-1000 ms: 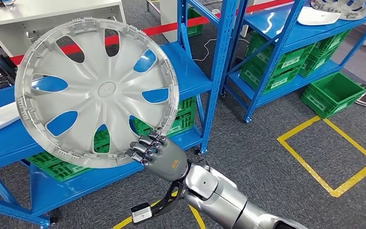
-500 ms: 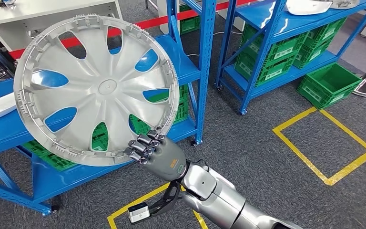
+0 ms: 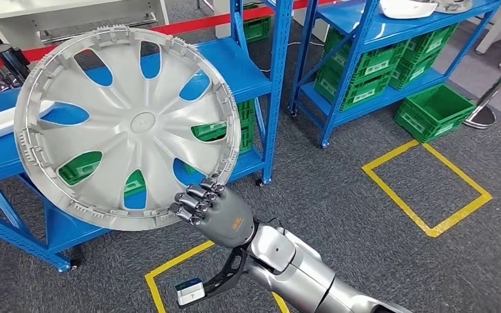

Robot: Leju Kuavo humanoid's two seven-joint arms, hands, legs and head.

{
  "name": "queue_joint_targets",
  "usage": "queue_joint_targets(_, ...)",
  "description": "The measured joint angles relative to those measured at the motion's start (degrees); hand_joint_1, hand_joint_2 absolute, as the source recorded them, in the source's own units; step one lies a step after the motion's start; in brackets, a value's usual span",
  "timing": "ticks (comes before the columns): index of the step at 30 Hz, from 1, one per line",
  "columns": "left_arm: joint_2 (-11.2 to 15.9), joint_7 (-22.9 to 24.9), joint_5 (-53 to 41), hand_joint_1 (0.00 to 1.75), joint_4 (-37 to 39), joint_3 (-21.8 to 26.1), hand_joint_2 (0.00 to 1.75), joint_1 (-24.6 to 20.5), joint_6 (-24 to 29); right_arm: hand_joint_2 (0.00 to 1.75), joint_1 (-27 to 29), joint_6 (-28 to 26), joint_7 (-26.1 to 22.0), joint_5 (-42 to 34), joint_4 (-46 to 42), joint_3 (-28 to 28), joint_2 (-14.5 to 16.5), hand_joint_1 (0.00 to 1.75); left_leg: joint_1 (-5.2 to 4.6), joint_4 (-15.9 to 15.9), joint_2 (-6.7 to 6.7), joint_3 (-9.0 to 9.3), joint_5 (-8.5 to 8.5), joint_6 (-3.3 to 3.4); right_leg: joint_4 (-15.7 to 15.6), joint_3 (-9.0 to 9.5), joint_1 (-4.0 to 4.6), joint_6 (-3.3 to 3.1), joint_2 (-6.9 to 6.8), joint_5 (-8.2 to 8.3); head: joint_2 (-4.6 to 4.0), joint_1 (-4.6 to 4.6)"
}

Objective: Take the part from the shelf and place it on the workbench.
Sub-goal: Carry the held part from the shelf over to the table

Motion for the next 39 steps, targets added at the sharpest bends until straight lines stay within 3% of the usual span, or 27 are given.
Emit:
queue_joint_targets(2,-0.1,0.1,-0.1,0.0,0.0,0.0,1.75,0.0,0.0,1.75,-0.1,0.0,0.0,-0.1,0.0,-0.1,0.0,1.75,-0.1,0.7,-0.02,-1.26,0.9,-0.5,-7.7,5.53,0.43,-0.63,-0.02,-1.13,-0.01,0.02)
queue_joint_targets(3,-0.1,0.1,-0.1,0.0,0.0,0.0,1.75,0.0,0.0,1.75,-0.1,0.1,-0.1,-0.2,0.0,-0.2,0.0,1.75,-0.1,0.8,-0.02,-1.52,1.34,-0.8,-10.0,6.84,0.58,-0.9,0.0,-2.07,0.0,0.06)
queue_joint_targets(6,0.0,0.2,-0.2,0.0,0.0,0.0,1.75,0.1,0.0,1.75,-0.1,0.2,-0.2,-0.3,0.0,-0.3,0.0,1.75,-0.03,0.6,-0.14,-1.89,2.19,-1.86,-11.2,6.25,0.5,-1.83,-0.05,-1.22,0.0,0.15)
queue_joint_targets(7,0.0,0.2,-0.2,0.0,0.0,0.0,1.75,0.2,0.0,1.75,-0.2,0.2,-0.3,-0.3,0.0,-0.3,0.0,1.75,0.01,1.3,-0.23,-2.28,1.03,-2.31,-11.4,5.68,0.32,-2.25,-0.12,-0.48,0.0,0.08)
queue_joint_targets(8,0.0,0.1,-0.3,0.0,0.0,0.0,1.75,0.2,0.0,1.75,-0.2,0.3,-0.4,-0.4,0.0,-0.3,0.1,1.75,0.09,2.9,-0.33,-2.9,-1.22,-2.79,-11.5,4.98,0.11,-2.58,-0.18,0.28,0.0,-0.02)
queue_joint_targets(10,0.0,0.0,-0.6,0.0,0.0,0.0,1.75,0.3,-0.1,1.75,-0.2,0.5,-0.5,-0.5,0.0,-0.4,0.1,1.75,0.52,9.2,-0.39,-4.25,-7.37,-3.72,-11.5,3.45,-0.02,-2.83,-0.22,1.69,0.0,-0.19)
queue_joint_targets(11,0.1,-0.1,-0.8,0.0,0.0,0.0,1.75,0.2,-0.2,1.75,-0.2,0.6,-0.5,-0.6,0.0,-0.4,0.2,1.75,0.75,12.7,-0.38,-4.66,-9.23,-4.07,-11.5,2.65,-0.03,-2.74,-0.26,2.38,0.0,-0.21)
queue_joint_targets(12,0.1,-0.1,-0.9,0.0,0.0,0.0,1.75,0.2,-0.2,1.75,-0.1,0.7,-0.5,-0.7,0.0,-0.5,0.2,1.75,0.94,15.4,-0.37,-4.53,-9.65,-4.33,-11.4,1.81,-0.05,-2.62,-0.31,3.08,-0.01,-0.21)
queue_joint_targets(13,0.1,-0.2,-1.0,0.0,0.0,0.0,1.75,0.2,-0.3,1.75,-0.1,0.7,-0.5,-0.7,0.0,-0.5,0.2,1.75,1.08,16.4,-0.36,-3.71,-8.72,-4.5,-11.3,0.97,-0.07,-2.46,-0.35,3.77,0.0,-0.2)
queue_joint_targets(14,0.1,-0.2,-1.0,0.0,0.0,0.0,1.75,0.2,-0.3,1.75,-0.1,0.7,-0.5,-0.8,0.0,-0.6,0.2,1.75,1.2,15.4,-0.36,-1.93,-7.12,-4.57,-11.3,0.1,-0.12,-2.27,-0.37,4.42,-0.01,-0.21)
queue_joint_targets(15,0.1,-0.3,-1.0,0.0,0.0,0.0,1.75,0.2,-0.4,1.75,-0.1,0.7,-0.5,-0.8,0.0,-0.7,0.2,1.75,1.29,12.4,-0.38,0.92,-5.88,-4.57,-11.1,-0.64,-0.16,-2.03,-0.37,5.03,-0.01,-0.2)
queue_joint_targets(17,0.1,-0.5,-1.1,0.0,0.0,0.0,1.75,0.0,-0.4,1.75,0.0,0.8,-0.5,-0.8,-0.1,-0.8,0.2,1.75,1.18,3.8,-0.55,7.55,-6.3,-4.12,-10.9,-1.67,-0.14,-1.4,-0.38,6.09,0.0,-0.17)
queue_joint_targets(18,0.1,-0.6,-1.2,0.0,-0.1,0.0,1.75,-0.1,-0.4,1.75,0.0,0.8,-0.5,-0.8,-0.2,-0.8,0.2,1.75,1.02,0.6,-0.62,9.61,-7.14,-3.7,-10.9,-1.91,-0.13,-1.07,-0.42,6.64,0.0,-0.14)
queue_joint_targets(19,0.1,-0.7,-1.2,0.0,-0.1,0.0,1.75,-0.1,-0.4,1.75,0.1,0.8,-0.5,-0.8,-0.2,-0.8,0.2,1.75,0.79,-1.2,-0.67,10.45,-7.75,-3.19,-11.0,-2.06,-0.16,-0.7,-0.46,7.21,0.0,-0.11)
queue_joint_targets(21,0.1,-0.8,-1.2,0.0,0.0,0.1,1.75,-0.1,-0.4,1.75,0.3,0.9,-0.4,-0.8,-0.2,-0.8,0.1,1.75,0.63,-1.6,-0.5,9.68,-7.13,-1.95,-11.1,-2.39,-0.34,0.05,-0.41,7.89,0.0,-0.12)
queue_joint_targets(22,0.2,-0.7,-1.2,0.0,0.0,0.1,1.75,0.0,-0.4,1.75,0.4,0.9,-0.3,-0.8,-0.3,-0.8,0.1,1.75,0.63,-1.6,-0.35,9.15,-6.57,-1.31,-10.5,-2.8,-0.4,0.37,-0.29,6.98,0.0,-0.08)
queue_joint_targets(24,0.2,-0.7,-1.2,0.0,0.0,0.1,1.75,0.0,-0.3,1.75,0.5,1.1,-0.2,-0.8,-0.3,-0.8,0.0,1.75,0.62,-1.6,-0.03,7.73,-5.25,-0.27,-5.9,-4.42,-0.44,0.7,-0.03,2.0,0.0,-0.02)
queue_joint_targets(26,0.2,-0.7,-1.4,0.0,0.0,0.1,1.75,0.0,-0.2,1.75,0.6,1.6,-0.2,-1.0,-0.3,-0.8,0.0,1.75,0.38,-1.4,0.12,5.94,-4.05,0.17,1.4,-6.19,-0.33,0.82,0.03,-3.04,-0.01,0.04)
queue_joint_targets(27,0.2,-0.6,-1.6,0.0,0.0,0.1,1.75,0.0,-0.1,1.75,0.7,1.8,-0.2,-1.1,-0.3,-0.8,-0.1,1.75,0.26,-1.3,0.26,4.96,-3.45,0.26,4.4,-6.55,-0.3,0.81,0.05,-3.38,-0.01,0.04)
queue_joint_targets(28,0.2,-0.6,-1.8,0.0,0.0,0.1,1.75,0.1,0.0,1.75,0.8,1.9,-0.2,-1.2,-0.3,-0.8,-0.2,1.75,0.15,-1.1,0.47,3.96,-2.88,0.3,6.1,-6.3,-0.28,0.74,0.04,-2.23,0.0,0.04)
queue_joint_targets(30,0.2,-0.6,-2.3,0.0,0.0,0.1,1.75,0.1,0.0,1.75,0.9,2.2,-0.2,-1.7,-0.3,-0.8,-0.3,1.75,0.04,-0.5,1.17,2.16,-1.92,0.2,4.0,-3.15,-0.13,0.44,-0.48,1.71,0.0,0.04)
queue_joint_targets(31,0.1,-0.5,-2.4,0.0,0.0,0.1,1.75,0.1,0.0,1.75,0.8,2.3,-0.3,-2.0,-0.3,-0.8,-0.3,1.75,-0.03,-0.1,1.55,1.52,-1.63,0.05,0.4,-0.27,0.08,0.23,-1.44,2.12,-0.01,0.09)
queue_joint_targets(33,0.1,-0.2,-2.7,0.0,0.0,0.1,1.75,0.2,0.0,1.75,0.7,2.7,-0.6,-2.7,-0.5,-0.8,-0.3,1.75,-0.17,0.6,2.43,0.83,-1.24,-0.47,-7.5,5.04,0.66,-0.54,-3.1,0.01,-0.01,0.21)
queue_joint_targets(34,0.1,-0.1,-2.8,0.0,0.0,0.1,1.75,0.3,0.0,1.75,0.7,2.8,-0.7,-2.9,-0.6,-0.8,-0.3,1.75,-0.21,0.8,2.96,0.66,-1.01,-0.81,-9.9,6.36,0.88,-0.92,-3.33,-1.29,-0.01,0.25)
queue_joint_targets(36,0.1,0.1,-2.9,0.0,0.0,0.1,1.75,0.2,0.0,1.75,0.9,2.8,-0.8,-3.0,-0.8,-0.8,-0.4,1.75,-0.15,0.9,3.82,0.39,-0.6,-1.58,-11.4,6.45,0.82,-1.69,-2.31,-1.57,0.0,0.28)
queue_joint_targets(37,0.1,0.3,-2.9,0.0,0.0,0.1,1.75,0.2,0.0,1.75,1.1,2.8,-0.8,-3.0,-0.8,-0.8,-0.4,1.75,-0.06,1.3,3.42,0.15,-0.95,-2.04,-11.4,6.14,0.66,-1.99,-1.75,-1.11,0.0,0.24)
queue_joint_targets(39,0.1,0.4,-2.8,0.0,0.0,0.1,1.75,0.3,0.0,1.75,1.2,2.8,-0.8,-3.1,-0.8,-0.8,-0.4,1.75,0.18,5.0,1.49,-1.21,-4.07,-2.93,-11.6,5.47,0.34,-2.6,-0.79,-0.17,0.0,0.15)
